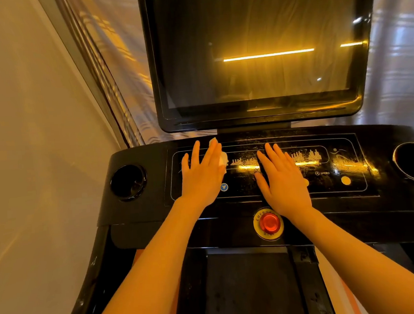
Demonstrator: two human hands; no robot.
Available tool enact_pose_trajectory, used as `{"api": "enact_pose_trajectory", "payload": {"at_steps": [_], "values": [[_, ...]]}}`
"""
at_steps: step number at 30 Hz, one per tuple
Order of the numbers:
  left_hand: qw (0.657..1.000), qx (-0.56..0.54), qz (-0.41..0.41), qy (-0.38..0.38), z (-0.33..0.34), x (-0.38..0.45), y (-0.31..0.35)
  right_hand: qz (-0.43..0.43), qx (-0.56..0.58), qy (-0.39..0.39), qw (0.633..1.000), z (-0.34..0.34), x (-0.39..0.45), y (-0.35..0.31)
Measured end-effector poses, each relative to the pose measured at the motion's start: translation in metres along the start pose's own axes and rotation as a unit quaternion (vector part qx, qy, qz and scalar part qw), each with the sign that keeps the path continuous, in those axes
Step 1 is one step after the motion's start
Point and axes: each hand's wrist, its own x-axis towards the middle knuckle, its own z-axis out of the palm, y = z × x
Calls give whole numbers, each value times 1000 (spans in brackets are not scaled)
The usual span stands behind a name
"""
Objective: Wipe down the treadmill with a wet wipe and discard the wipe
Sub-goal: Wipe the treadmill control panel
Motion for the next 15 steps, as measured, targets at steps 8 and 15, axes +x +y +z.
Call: {"api": "enact_pose_trajectory", "payload": {"at_steps": [8, 15], "values": [[999, -25, -34, 28, 3, 4, -18, -3, -1, 0, 1000, 1, -1, 1], [981, -120, -148, 25, -2, -6, -36, -3, -4, -3, 1000, 0, -2, 0]]}}
